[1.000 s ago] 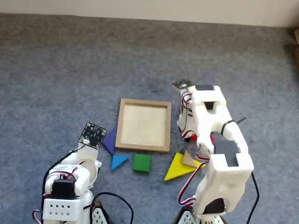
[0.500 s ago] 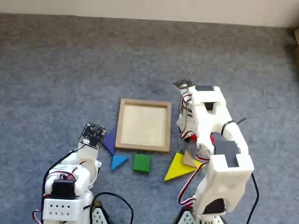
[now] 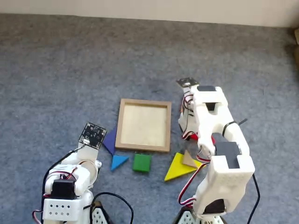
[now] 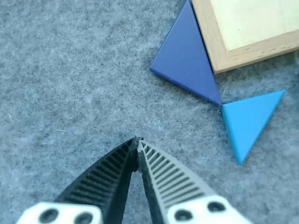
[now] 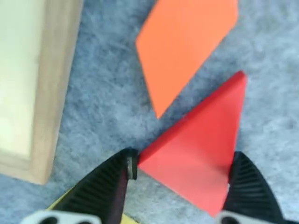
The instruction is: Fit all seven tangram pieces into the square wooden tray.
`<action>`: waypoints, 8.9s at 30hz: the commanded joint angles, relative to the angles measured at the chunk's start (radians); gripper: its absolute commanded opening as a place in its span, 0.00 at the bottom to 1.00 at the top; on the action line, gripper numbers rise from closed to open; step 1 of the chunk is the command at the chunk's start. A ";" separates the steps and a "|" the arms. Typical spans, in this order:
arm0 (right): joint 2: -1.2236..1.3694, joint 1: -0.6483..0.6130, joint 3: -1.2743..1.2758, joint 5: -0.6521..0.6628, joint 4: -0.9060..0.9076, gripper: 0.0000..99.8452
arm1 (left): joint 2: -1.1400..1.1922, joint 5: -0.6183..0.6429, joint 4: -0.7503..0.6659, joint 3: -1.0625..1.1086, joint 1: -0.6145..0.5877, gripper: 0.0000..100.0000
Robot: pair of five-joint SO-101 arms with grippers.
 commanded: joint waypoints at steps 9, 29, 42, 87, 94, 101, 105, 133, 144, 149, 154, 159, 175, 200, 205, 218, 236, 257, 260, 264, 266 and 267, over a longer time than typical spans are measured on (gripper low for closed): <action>-0.001 -0.005 0.007 -0.008 -0.031 0.10 | -0.050 -0.012 0.005 0.019 -0.008 0.01; -0.410 -0.012 0.173 -0.012 -0.031 0.10 | -0.050 -0.012 0.005 0.019 -0.008 0.01; -0.456 -0.159 0.111 -0.209 0.079 0.10 | -0.050 -0.012 0.005 0.019 -0.008 0.01; -0.211 -0.403 -0.018 -0.677 -0.251 0.10 | -0.050 -0.012 0.005 0.019 -0.008 0.01; -0.211 -0.407 0.012 -0.678 -0.249 0.24 | -0.050 -0.012 0.005 0.019 -0.008 0.01; -0.217 -0.409 0.007 -0.678 -0.197 0.26 | -0.050 -0.012 0.005 0.019 -0.008 0.01; -0.220 -0.406 0.001 -0.677 -0.113 0.26 | -0.050 -0.012 0.005 0.019 -0.008 0.01; -0.217 -0.424 -0.031 -0.675 -0.194 0.37 | -0.050 -0.012 0.005 0.019 -0.008 0.01; -0.220 -0.410 -0.171 -0.577 -0.015 0.20 | -0.050 -0.012 0.005 0.019 -0.008 0.01; -0.220 -0.375 -0.183 -0.474 0.030 0.12 | -0.050 -0.012 0.005 0.019 -0.008 0.01; -0.216 -0.338 -0.114 -0.416 0.002 0.06 | -0.050 -0.012 0.005 0.019 -0.008 0.01; -0.209 -0.341 0.013 -0.414 -0.139 0.06 | -0.050 -0.012 0.005 0.019 -0.008 0.01; -0.211 -0.363 0.116 -0.416 -0.263 0.06 | -0.050 -0.012 0.005 0.019 -0.008 0.01; -0.552 -0.255 0.122 -0.304 -0.022 0.06 | -0.050 -0.012 0.005 0.019 -0.008 0.01; -0.746 -0.255 0.229 -0.304 -0.024 0.06 | -0.050 -0.012 0.005 0.019 -0.008 0.01; -0.891 -0.239 0.521 -0.310 -0.022 0.06 | -0.050 -0.012 0.005 0.019 -0.008 0.01; -0.878 -0.062 0.711 -0.302 -0.151 0.06 | -0.050 -0.012 0.005 0.019 -0.008 0.01; -0.891 -0.220 0.601 -0.752 0.082 0.06 | -0.050 -0.012 0.005 0.019 -0.008 0.01; -0.878 -0.311 0.604 -0.816 0.082 0.06 | -0.050 -0.012 0.005 0.019 -0.008 0.01; -0.878 -0.386 0.605 -0.833 0.082 0.06 | -0.050 -0.012 0.005 0.019 -0.008 0.01; -0.877 -0.401 0.608 -0.833 0.082 0.06 | -0.050 -0.012 0.005 0.019 -0.008 0.01; -0.877 -0.403 0.608 -0.833 0.082 0.06 | -0.050 -0.012 0.005 0.019 -0.008 0.01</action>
